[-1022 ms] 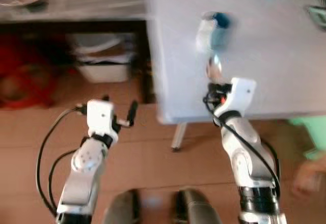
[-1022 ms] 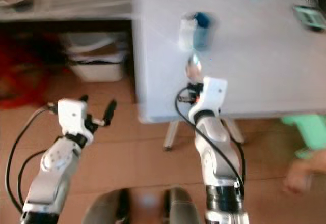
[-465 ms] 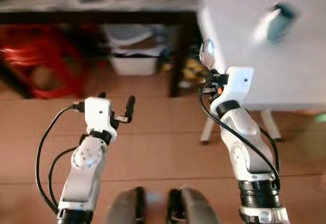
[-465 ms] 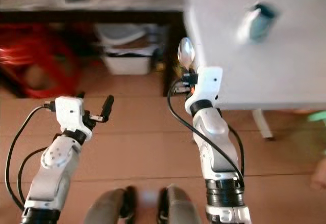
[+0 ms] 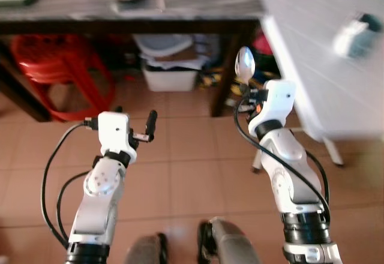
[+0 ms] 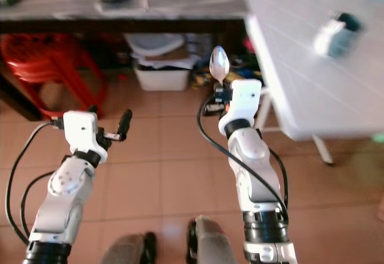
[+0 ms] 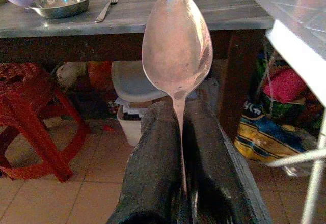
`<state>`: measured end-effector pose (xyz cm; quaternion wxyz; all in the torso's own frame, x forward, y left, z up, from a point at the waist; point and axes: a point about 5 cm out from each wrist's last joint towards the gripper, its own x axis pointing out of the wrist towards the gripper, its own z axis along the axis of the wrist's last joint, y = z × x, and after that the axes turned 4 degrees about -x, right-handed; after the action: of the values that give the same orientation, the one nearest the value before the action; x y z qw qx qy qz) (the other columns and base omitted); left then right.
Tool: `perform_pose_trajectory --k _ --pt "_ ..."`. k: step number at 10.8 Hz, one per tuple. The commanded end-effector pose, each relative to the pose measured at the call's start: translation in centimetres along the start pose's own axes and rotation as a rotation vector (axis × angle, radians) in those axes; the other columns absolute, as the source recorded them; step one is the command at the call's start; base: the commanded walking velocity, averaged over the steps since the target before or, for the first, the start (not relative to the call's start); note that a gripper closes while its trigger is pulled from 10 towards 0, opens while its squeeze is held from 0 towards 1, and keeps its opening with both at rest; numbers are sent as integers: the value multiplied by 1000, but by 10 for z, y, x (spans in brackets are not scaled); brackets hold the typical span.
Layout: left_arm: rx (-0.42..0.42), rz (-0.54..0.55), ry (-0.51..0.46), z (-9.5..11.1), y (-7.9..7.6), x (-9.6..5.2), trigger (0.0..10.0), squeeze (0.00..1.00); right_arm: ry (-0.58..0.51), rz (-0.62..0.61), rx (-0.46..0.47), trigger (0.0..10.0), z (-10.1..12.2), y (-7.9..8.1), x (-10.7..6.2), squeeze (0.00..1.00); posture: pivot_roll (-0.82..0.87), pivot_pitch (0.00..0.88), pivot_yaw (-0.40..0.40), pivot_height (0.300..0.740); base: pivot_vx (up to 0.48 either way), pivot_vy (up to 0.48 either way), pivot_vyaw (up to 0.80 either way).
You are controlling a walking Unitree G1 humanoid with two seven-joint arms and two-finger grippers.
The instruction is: Setting the table
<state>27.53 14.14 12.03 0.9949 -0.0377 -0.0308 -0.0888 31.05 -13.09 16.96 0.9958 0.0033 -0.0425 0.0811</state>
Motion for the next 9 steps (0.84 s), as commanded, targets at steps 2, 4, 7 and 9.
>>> perform_pose_trajectory --k 2,4,7,9 --pt "4 -22 -7 2 -7 2 10000 0 -19 -8 -19 1098 3 -7 -2 0 -50 210 -16 740 480 0 0" --pt "21 -32 -21 5 -9 3 10000 0 -17 -9 -31 10000 3 -7 -1 0 -50 209 -13 740 480 0 0" --pt "25 -35 -30 6 -11 4 10000 0 -17 17 -47 10000 2 -4 -2 0 -49 208 -13 740 480 0 0" --pt "33 -38 -30 6 -11 4 10000 0 -19 19 -47 10000 2 -3 -1 0 -47 207 -14 740 480 0 0"
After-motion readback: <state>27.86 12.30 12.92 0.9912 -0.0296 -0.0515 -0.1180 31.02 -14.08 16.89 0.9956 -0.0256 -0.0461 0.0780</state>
